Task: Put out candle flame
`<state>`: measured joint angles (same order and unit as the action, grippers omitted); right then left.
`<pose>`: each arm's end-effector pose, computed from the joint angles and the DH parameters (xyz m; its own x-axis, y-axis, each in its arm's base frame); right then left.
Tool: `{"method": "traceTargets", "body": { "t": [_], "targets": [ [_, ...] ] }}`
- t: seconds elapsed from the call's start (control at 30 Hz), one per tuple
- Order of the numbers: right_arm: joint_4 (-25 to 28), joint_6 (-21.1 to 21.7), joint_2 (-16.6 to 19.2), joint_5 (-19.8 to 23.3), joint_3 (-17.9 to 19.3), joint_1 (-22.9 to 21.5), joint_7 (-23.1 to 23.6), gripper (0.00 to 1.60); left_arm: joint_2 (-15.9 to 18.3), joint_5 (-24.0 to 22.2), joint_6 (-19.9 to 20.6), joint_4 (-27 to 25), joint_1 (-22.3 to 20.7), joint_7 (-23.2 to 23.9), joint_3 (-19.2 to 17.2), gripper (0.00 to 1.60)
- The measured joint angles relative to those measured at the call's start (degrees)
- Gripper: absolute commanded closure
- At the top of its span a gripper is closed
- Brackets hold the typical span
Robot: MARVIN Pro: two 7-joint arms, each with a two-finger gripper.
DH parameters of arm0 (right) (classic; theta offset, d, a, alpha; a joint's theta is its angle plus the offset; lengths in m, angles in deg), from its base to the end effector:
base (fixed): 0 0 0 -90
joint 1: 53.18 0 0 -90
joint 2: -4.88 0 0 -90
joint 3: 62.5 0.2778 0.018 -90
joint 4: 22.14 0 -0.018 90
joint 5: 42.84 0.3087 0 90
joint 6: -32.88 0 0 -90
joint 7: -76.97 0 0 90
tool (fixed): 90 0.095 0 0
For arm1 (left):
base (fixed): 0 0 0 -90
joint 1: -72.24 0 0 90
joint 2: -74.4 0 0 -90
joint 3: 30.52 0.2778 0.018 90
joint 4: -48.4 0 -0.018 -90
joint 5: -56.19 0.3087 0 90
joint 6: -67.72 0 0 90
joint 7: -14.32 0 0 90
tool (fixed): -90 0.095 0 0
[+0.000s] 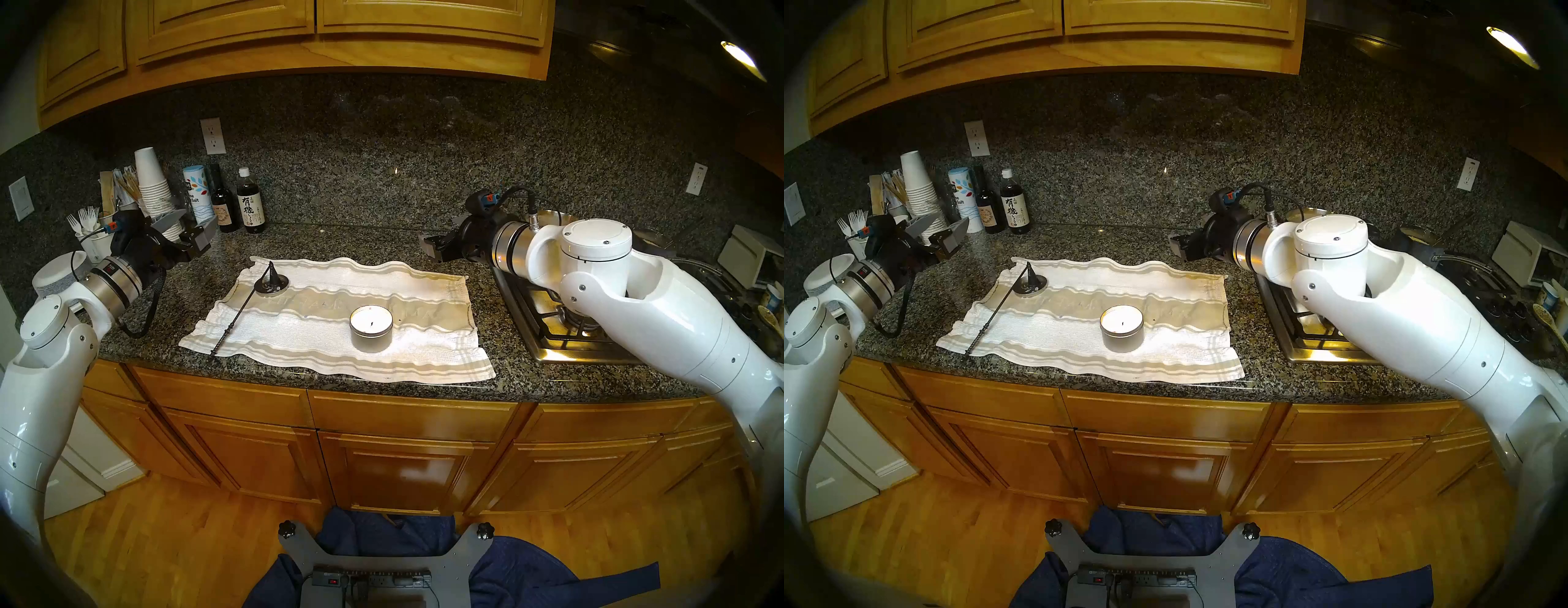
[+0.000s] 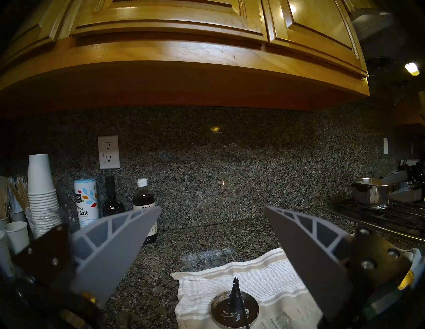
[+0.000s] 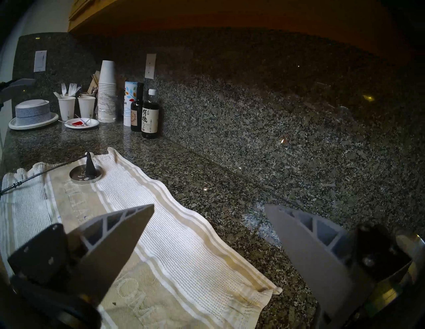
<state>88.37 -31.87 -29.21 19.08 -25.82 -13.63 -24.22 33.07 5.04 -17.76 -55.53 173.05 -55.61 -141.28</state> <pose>0.4397 0.0336 -0.0771 0.0896 0.2994 0.9499 0.5420 -0.8148 0.2056 0.3739 0.2129 -0.1011 -0.1622 -0.0079 0.9867 -0.2933 -0.9544 -0.0559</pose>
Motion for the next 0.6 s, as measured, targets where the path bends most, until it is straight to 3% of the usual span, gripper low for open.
{"method": "traceTargets", "body": {
  "t": [0.23,0.6],
  "targets": [
    [-0.02,-0.01,0.06,0.02,-0.14,0.00,-0.03,0.00,0.05,-0.68,0.58,-0.13,0.14,0.39,-0.17,0.00],
    [-0.03,-0.01,0.14,0.05,-0.28,0.00,-0.06,0.00,0.03,-5.31,8.01,-2.23,0.60,0.59,-1.18,0.00]
  ]
}}
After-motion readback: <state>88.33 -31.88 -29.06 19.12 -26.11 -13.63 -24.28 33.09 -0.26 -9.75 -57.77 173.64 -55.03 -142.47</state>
